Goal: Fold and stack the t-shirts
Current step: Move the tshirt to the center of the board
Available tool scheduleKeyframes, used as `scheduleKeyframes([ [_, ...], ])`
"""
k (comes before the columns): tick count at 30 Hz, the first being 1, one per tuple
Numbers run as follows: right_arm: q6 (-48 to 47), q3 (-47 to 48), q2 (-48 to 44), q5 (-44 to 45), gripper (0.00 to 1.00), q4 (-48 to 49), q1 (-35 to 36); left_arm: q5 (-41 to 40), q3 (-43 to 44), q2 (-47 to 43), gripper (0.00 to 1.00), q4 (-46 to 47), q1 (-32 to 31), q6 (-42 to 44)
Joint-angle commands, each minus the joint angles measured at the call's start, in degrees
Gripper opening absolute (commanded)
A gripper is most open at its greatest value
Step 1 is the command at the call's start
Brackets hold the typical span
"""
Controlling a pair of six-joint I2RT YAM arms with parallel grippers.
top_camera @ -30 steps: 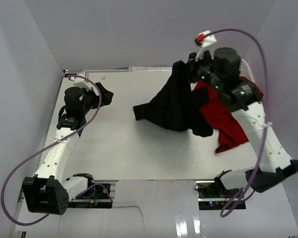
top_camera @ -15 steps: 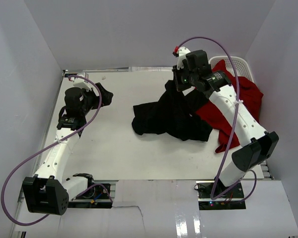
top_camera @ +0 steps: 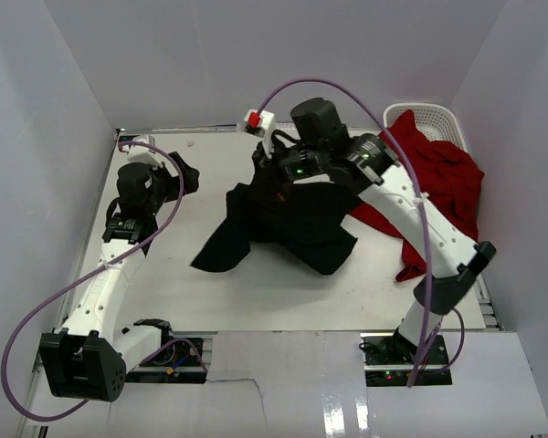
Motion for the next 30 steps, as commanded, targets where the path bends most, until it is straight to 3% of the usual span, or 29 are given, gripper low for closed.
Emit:
scheduleKeyframes([
  [1,-1.13,1.52,-11.55,-5.65,0.08,6.38,-0.83,-6.51,-0.09,-3.67,0.96,-0.59,-0.08,-0.74],
  [3,0.36,-2.87,-17.51,3.8,0.08,11.13,-1.79,-7.57,-0.52,-4.21,0.96,-0.59,-0.08,-1.01],
  [6,3.0,-9.3,-19.31,7.11,0.11,15.46,-7.58,-7.75,-0.53,-4.56,0.96,-0.5,-0.08,-0.92],
  [8,4.85,-10.71,-17.56,7.11,0.11,12.13,-10.83,-6.96,-0.35,-4.21,0.96,-0.5,-0.08,-0.74],
  [14,8.61,-19.58,-8.86,21.77,0.08,4.39,-12.34,-5.82,-0.17,-3.95,0.96,-0.5,-0.08,-0.48],
  [20,10.74,-31.36,-1.4,30.14,0.08,5.25,-18.92,-4.06,-0.09,-3.25,0.96,-0.41,-0.08,-0.04],
  [24,10.47,-29.54,3.17,29.88,0.08,7.45,-20.6,-3.71,0.09,-2.98,0.96,-0.24,-0.08,0.05],
  [30,12.58,-16.18,9.69,33.57,0.08,7.28,-23.94,-3.71,-0.09,-2.8,0.96,-0.23,-0.08,0.22],
])
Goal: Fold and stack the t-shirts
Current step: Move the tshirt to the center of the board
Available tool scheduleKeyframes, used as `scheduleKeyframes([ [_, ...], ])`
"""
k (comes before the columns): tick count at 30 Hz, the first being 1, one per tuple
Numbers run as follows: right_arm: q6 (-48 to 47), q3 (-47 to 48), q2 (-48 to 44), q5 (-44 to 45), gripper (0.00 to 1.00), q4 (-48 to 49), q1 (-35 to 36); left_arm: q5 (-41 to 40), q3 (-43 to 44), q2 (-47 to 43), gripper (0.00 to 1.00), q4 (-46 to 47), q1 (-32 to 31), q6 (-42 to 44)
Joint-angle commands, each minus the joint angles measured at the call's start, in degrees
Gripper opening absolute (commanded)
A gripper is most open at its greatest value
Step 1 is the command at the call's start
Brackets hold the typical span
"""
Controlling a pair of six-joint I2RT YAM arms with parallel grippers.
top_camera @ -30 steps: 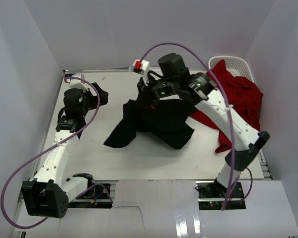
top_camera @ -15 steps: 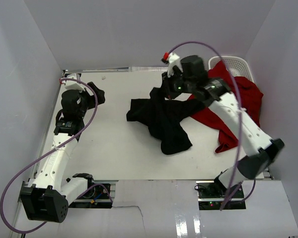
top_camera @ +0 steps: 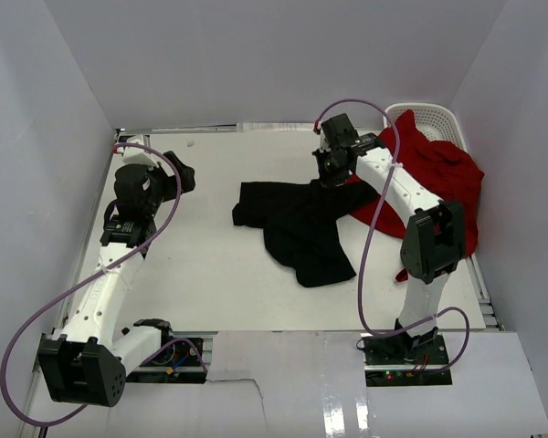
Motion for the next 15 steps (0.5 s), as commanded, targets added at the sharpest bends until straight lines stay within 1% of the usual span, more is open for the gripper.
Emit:
scheduleKeyframes([
  [1,2.79,7.54,1.1,2.69,0.08,2.52,-2.82,1.78,0.0,-0.7,0.96,0.11,-0.08,0.57],
  [4,2.53,11.15,2.6,2.5,0.08,2.08,-3.98,3.63,0.0,-0.09,0.96,0.29,-0.08,0.75],
  [8,2.09,12.3,5.14,7.85,0.08,2.43,-4.86,6.26,0.61,1.57,0.96,0.29,-0.08,0.93],
  [10,2.97,12.65,6.11,8.74,0.08,2.87,-6.0,7.14,0.79,2.02,0.96,0.29,-0.08,0.84],
  [13,2.97,13.79,8.48,5.24,0.08,5.68,-7.32,7.67,0.79,2.46,0.96,0.38,-0.08,0.92],
  [15,2.8,17.73,10.24,3.31,0.09,5.51,-7.41,7.85,0.71,2.72,0.96,0.47,-0.08,0.84],
])
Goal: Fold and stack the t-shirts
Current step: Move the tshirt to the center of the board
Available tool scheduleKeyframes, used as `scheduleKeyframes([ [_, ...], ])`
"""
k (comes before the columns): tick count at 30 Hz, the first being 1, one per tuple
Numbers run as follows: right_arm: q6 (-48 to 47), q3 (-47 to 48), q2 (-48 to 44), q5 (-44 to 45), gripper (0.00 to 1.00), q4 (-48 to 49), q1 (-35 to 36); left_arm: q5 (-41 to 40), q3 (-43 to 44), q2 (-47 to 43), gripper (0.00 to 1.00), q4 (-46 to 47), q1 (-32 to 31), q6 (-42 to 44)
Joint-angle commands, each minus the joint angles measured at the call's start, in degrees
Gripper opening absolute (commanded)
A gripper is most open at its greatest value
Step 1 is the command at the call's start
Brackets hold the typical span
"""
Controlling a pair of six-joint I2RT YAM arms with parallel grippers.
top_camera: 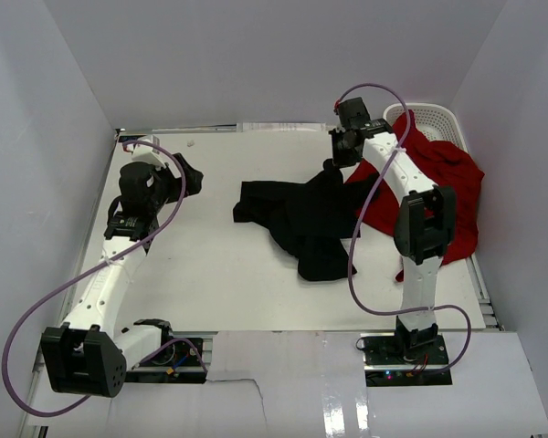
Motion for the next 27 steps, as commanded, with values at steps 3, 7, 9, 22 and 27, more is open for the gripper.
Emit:
scheduleKeyframes([
  [3,0.24,11.07,4.6,-3.8,0.45,1.55,-0.57,1.95,0.79,0.23,0.96,0.55,-0.08,0.6],
  [7,0.24,6.45,0.41,0.14,0.94,1.36,-0.57,1.95,0.7,0.15,0.96,0.55,-0.17,0.95],
  [9,1.2,1.54,-2.67,1.82,0.94,1.8,-0.65,1.95,0.53,0.15,0.96,0.64,-0.17,0.95],
  [22,5.77,-42.51,-33.62,-3.44,0.88,8.84,-2.41,3.0,0.88,0.5,0.96,0.73,-0.35,0.86],
  [27,7.53,-49.01,-38.11,-9.83,0.82,11.37,-5.22,3.09,0.79,0.32,0.96,0.73,-0.44,0.86],
])
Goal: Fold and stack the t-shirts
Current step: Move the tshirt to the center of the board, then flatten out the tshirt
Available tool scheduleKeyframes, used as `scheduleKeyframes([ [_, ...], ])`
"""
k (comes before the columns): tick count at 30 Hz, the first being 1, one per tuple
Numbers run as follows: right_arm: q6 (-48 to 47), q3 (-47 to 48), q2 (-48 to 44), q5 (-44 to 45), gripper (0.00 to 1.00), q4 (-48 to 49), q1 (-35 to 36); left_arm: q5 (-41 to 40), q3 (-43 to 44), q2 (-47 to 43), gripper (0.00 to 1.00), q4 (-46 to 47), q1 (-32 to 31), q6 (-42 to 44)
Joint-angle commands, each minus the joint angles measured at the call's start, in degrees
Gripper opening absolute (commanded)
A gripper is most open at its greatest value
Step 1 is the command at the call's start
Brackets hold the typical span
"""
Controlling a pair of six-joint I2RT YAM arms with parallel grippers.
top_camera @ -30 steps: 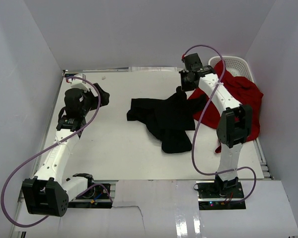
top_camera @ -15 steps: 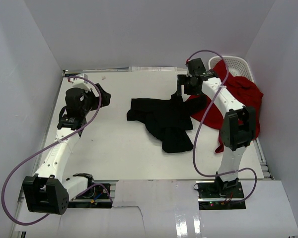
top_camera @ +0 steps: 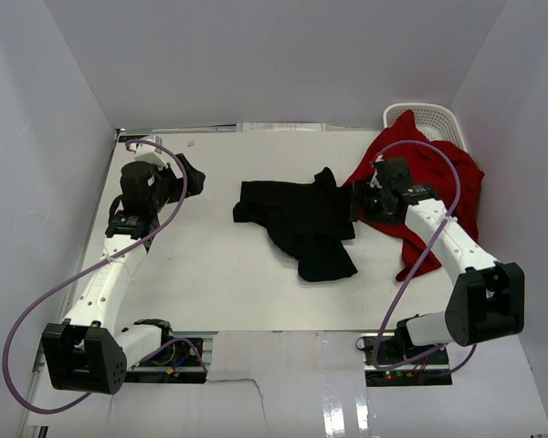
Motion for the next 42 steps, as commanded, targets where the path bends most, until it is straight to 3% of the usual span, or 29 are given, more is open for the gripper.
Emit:
scheduleKeyframes([
  [1,2.89,-6.06,-2.46,-6.05,0.79,6.48,-3.01,0.97,0.71,-0.88,0.96,0.29,-0.39,0.53],
  [6,6.5,-14.43,-2.73,-17.9,0.76,15.8,-8.28,0.71,0.62,-1.15,0.96,0.29,-0.74,0.71],
  [14,8.88,-19.27,2.71,-26.53,0.77,27.31,-9.88,0.53,0.62,-1.23,0.96,0.29,-1.01,0.89],
  [24,8.79,-18.31,8.96,-27.07,0.74,31.11,-9.88,-0.08,0.62,-1.41,0.96,0.21,-1.01,1.24],
  [27,8.53,-18.22,9.4,-26.46,0.67,30.94,-9.88,0.01,0.62,-1.32,0.96,0.2,-1.01,1.24],
  [33,8.0,-18.66,8.0,-23.82,0.63,30.06,-9.88,0.09,0.7,-1.23,0.96,0.12,-1.01,1.15],
  [35,7.65,-18.31,7.73,-23.03,0.47,29.27,-9.88,0.09,0.71,-1.15,0.96,0.21,-1.09,1.24],
  [39,7.21,-17.79,7.2,-22.59,0.3,28.65,-9.88,0.09,0.71,-1.14,0.96,0.21,-1.09,1.15],
  [40,7.21,-17.7,7.03,-22.59,0.15,28.48,-9.88,0.09,0.79,-1.15,0.96,0.21,-1.09,1.24],
  [41,7.21,-17.52,7.03,-22.94,0.08,28.3,-9.88,0.09,0.71,-1.15,0.96,0.21,-1.09,1.24],
  [42,7.3,-17.08,6.85,-23.64,0.08,28.04,-9.88,0.09,0.7,-0.97,0.96,0.21,-1.09,1.15],
])
